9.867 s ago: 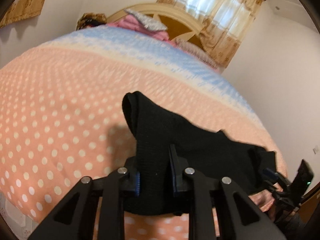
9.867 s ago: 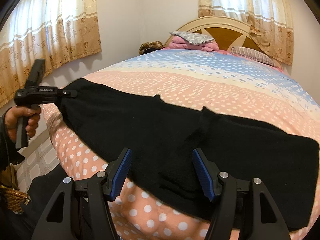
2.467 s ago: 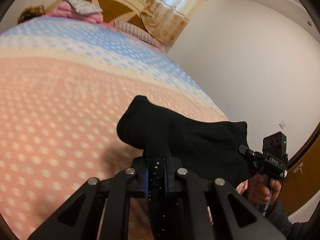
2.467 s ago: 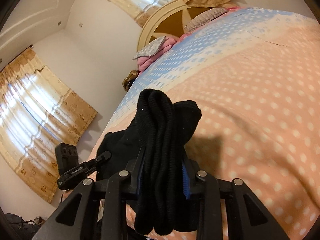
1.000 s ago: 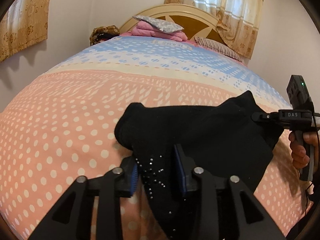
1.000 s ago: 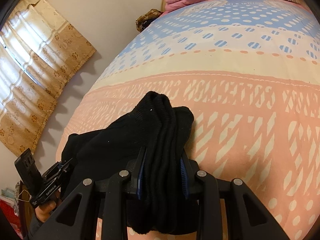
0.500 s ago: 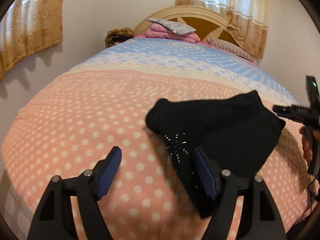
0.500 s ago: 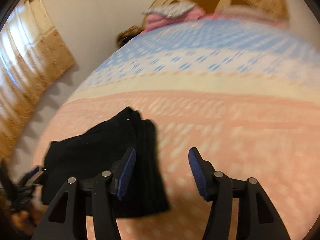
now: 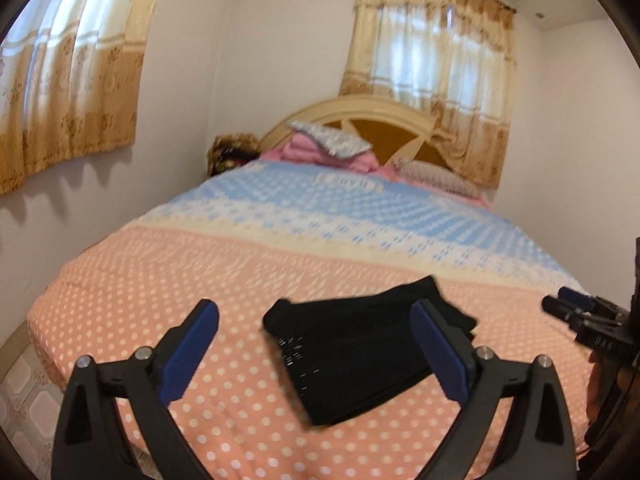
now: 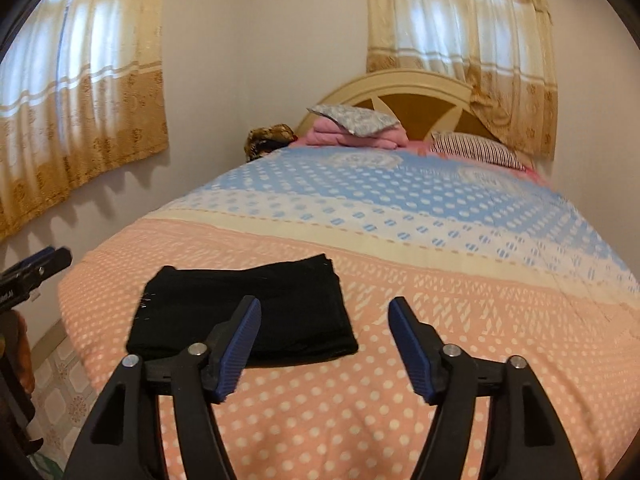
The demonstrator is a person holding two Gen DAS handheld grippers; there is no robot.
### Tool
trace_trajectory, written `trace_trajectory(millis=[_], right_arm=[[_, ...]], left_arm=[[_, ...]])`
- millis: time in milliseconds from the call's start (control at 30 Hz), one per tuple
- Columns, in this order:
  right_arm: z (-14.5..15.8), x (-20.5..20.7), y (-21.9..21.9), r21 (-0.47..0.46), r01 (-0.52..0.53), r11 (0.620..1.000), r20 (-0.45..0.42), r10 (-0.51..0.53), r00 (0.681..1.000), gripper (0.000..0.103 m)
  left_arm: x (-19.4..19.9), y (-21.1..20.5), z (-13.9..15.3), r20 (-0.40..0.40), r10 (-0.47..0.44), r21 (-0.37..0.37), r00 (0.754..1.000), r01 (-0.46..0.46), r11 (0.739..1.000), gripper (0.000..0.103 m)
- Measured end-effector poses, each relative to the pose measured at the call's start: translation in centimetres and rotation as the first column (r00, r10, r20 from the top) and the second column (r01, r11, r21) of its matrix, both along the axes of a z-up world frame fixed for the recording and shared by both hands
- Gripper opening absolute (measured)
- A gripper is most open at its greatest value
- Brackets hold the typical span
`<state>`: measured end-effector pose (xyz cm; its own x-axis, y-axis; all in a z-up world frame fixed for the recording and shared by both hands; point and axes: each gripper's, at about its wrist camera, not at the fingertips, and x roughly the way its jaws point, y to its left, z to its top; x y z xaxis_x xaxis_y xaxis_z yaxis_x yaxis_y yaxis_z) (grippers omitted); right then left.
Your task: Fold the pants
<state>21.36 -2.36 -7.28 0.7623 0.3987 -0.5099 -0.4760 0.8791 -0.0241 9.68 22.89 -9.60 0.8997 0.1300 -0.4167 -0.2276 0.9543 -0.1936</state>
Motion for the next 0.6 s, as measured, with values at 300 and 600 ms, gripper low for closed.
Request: trace_trajectory(millis=[300,600], right_arm=[[1.2,-2.5,1.0,-0.002,-0.034,0.999,0.045,0.034,0.998,0.07],[2.2,-4.4,0.1,0.026,-0.035,0.999,0.074,0.033,0.997,0.07]], left_arm=[[-0.3,-1.1,0.2,0.018,-0.02,0.01,1.0,0.02,1.0,0.101],[-1.0,-2.1,0.6,0.038,-0.019,0.013,0.999,0.019,1.0,0.101]])
